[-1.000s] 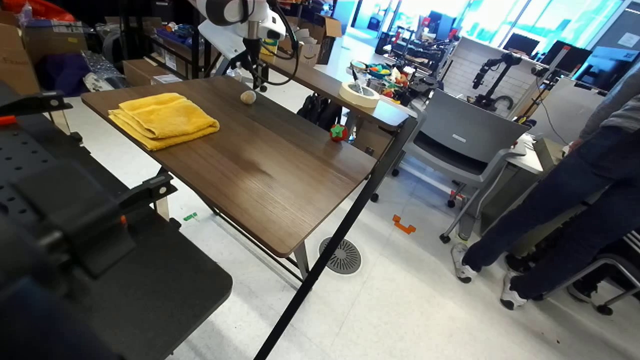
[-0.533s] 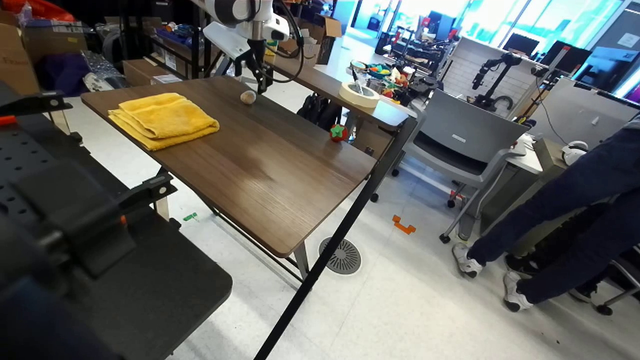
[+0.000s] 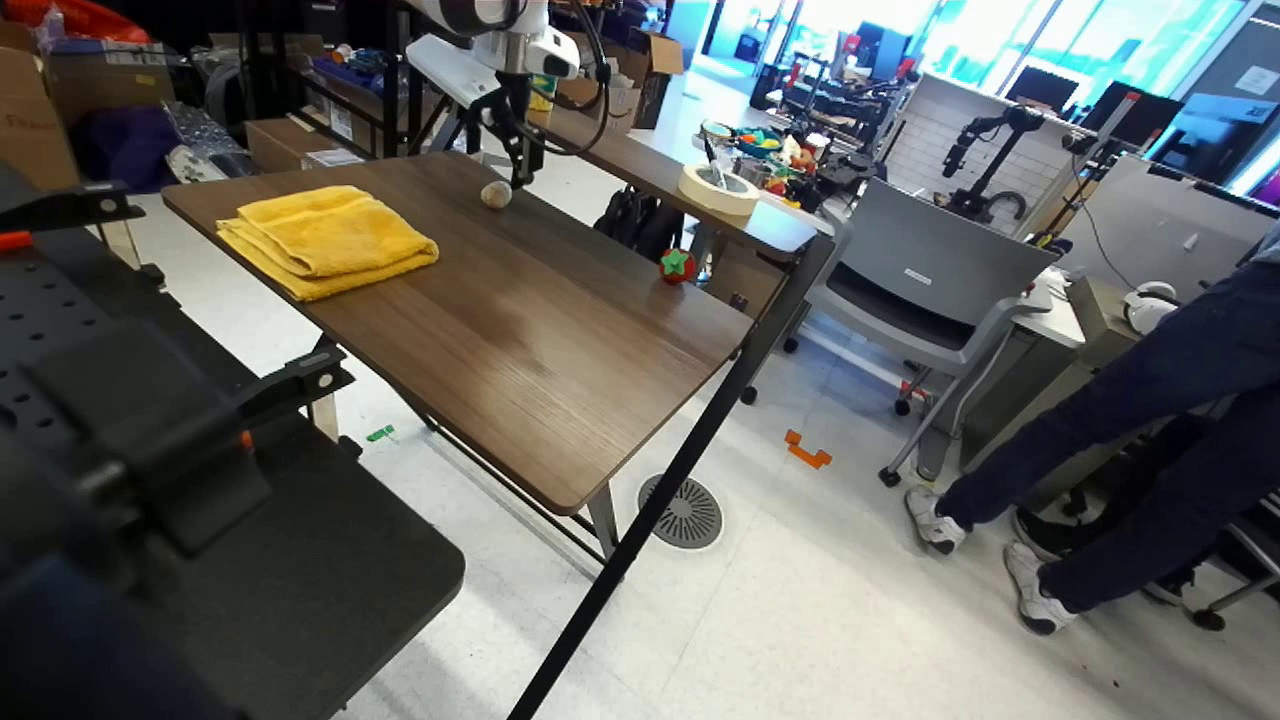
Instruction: Use the towel to clean the table and move the plush toys to the right
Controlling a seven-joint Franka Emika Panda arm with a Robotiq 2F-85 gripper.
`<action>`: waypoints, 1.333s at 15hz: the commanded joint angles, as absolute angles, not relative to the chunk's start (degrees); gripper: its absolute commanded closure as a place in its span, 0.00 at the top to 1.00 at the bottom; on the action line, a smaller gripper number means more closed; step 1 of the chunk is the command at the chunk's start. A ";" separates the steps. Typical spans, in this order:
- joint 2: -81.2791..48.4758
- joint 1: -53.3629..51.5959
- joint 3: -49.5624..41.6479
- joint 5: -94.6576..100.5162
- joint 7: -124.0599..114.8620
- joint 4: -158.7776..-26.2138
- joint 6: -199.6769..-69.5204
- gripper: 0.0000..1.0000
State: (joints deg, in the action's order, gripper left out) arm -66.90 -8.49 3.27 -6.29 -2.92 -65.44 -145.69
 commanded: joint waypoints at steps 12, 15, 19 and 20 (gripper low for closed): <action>-72.31 -8.45 4.02 -5.43 -4.44 -55.58 -136.63 0.58; -72.85 -8.83 3.34 -5.14 -5.43 -54.43 -135.76 0.35; -73.38 -8.64 3.72 -5.75 -6.70 -53.64 -135.45 0.05; -73.56 -8.60 3.82 -5.89 -7.03 -53.43 -135.45 0.01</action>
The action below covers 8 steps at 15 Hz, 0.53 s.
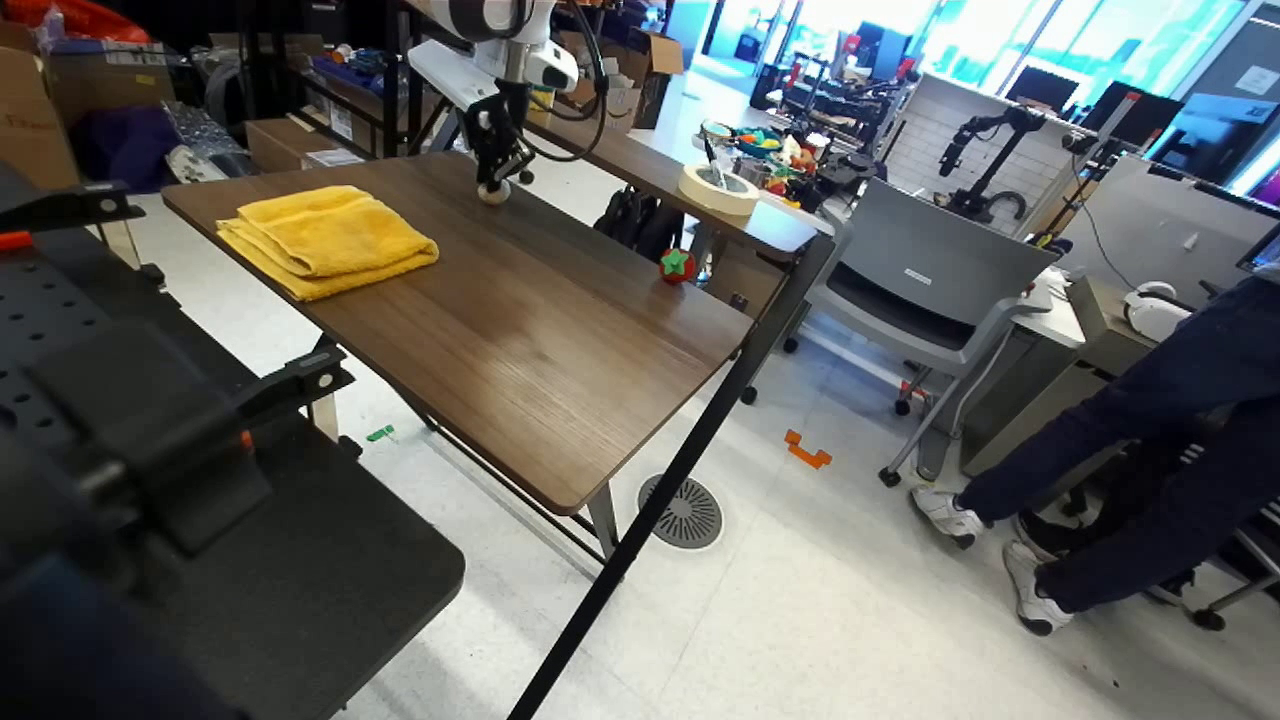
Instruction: Use the towel to clean the table and move the plush toys to the right
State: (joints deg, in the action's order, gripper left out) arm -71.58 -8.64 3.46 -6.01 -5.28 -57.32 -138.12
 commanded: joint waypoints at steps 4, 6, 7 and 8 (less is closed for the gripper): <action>-74.19 -8.57 4.07 -6.25 -8.52 -52.68 -135.79 0.00; -74.64 -8.40 4.53 -6.44 -8.19 -52.15 -136.83 0.00; -74.97 -8.36 4.74 -6.42 -7.71 -51.68 -137.41 0.00; -75.24 -8.51 4.58 -6.17 -7.61 -51.29 -138.06 0.00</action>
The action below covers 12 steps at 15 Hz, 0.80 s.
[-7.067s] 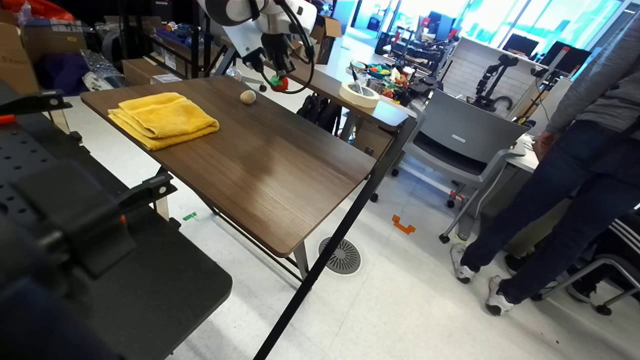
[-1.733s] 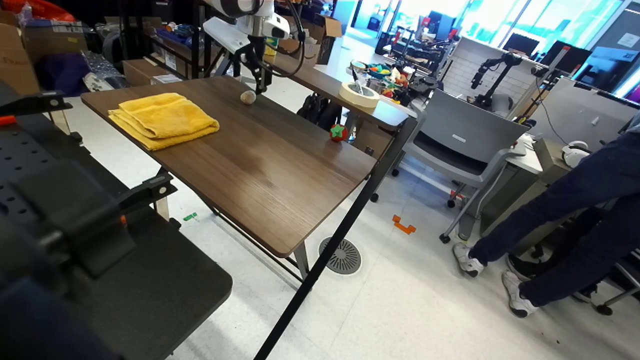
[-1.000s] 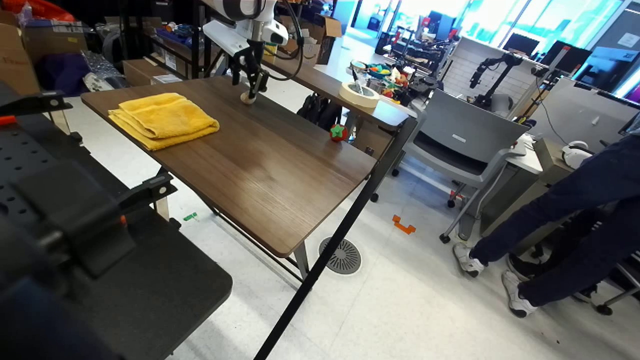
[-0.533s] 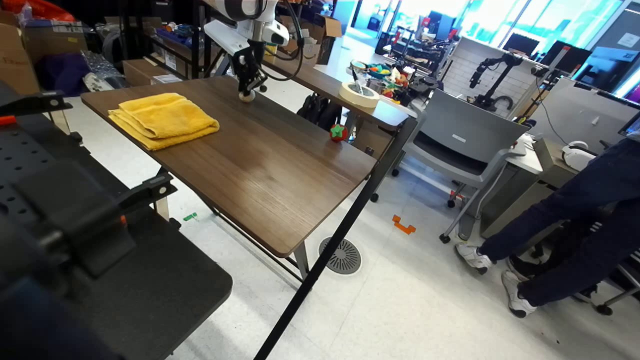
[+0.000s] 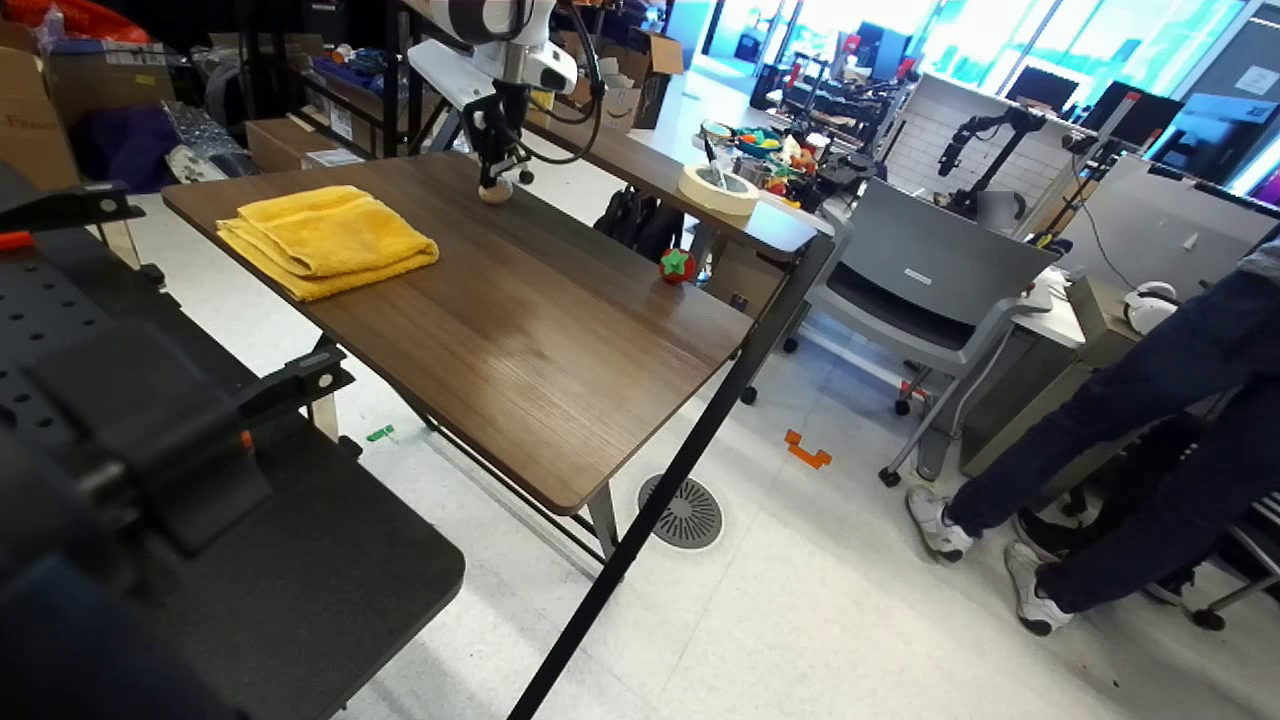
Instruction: Use the towel to clean the table and move the plush toys to the right
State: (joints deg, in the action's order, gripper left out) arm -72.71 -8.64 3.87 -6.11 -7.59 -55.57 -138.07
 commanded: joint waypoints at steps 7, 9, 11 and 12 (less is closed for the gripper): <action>-58.15 -12.19 -3.02 -4.34 -13.57 -79.12 -162.01 0.00; -55.62 -16.73 -10.48 -3.44 -20.58 -84.65 -165.80 0.00; -53.52 -20.83 -16.91 -3.62 -26.53 -90.39 -167.56 0.00; -52.40 -23.31 -20.36 -3.76 -29.76 -93.31 -167.66 0.00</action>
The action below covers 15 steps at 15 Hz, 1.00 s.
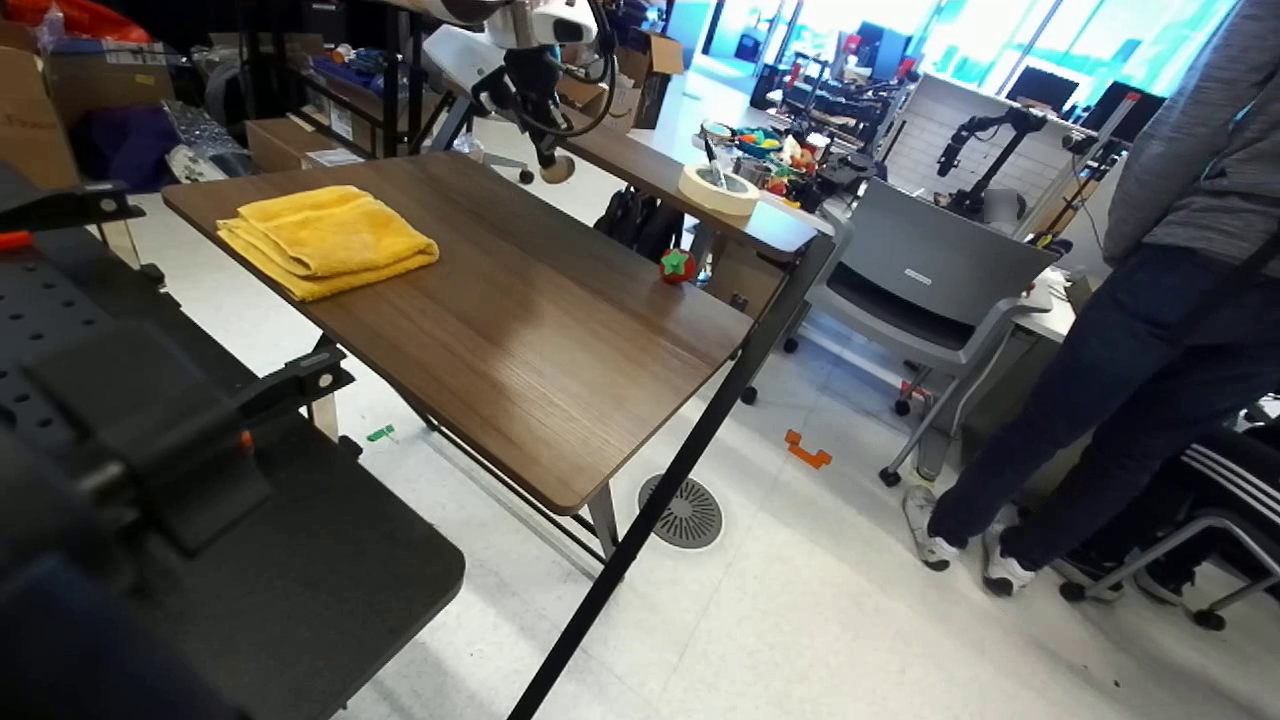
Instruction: Use the towel to clean the table and move the plush toys to the right
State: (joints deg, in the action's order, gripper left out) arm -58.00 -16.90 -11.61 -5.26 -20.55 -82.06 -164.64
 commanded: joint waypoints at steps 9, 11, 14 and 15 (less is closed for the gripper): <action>-51.73 -45.18 -45.98 -1.21 -52.67 -115.77 -159.11 0.00; -54.09 -44.61 -46.51 -0.87 -55.80 -114.39 -153.40 0.00; -56.02 -39.85 -43.46 -0.09 -59.58 -109.82 -142.57 0.00; -55.08 -37.61 -41.50 0.11 -59.13 -109.42 -142.25 0.00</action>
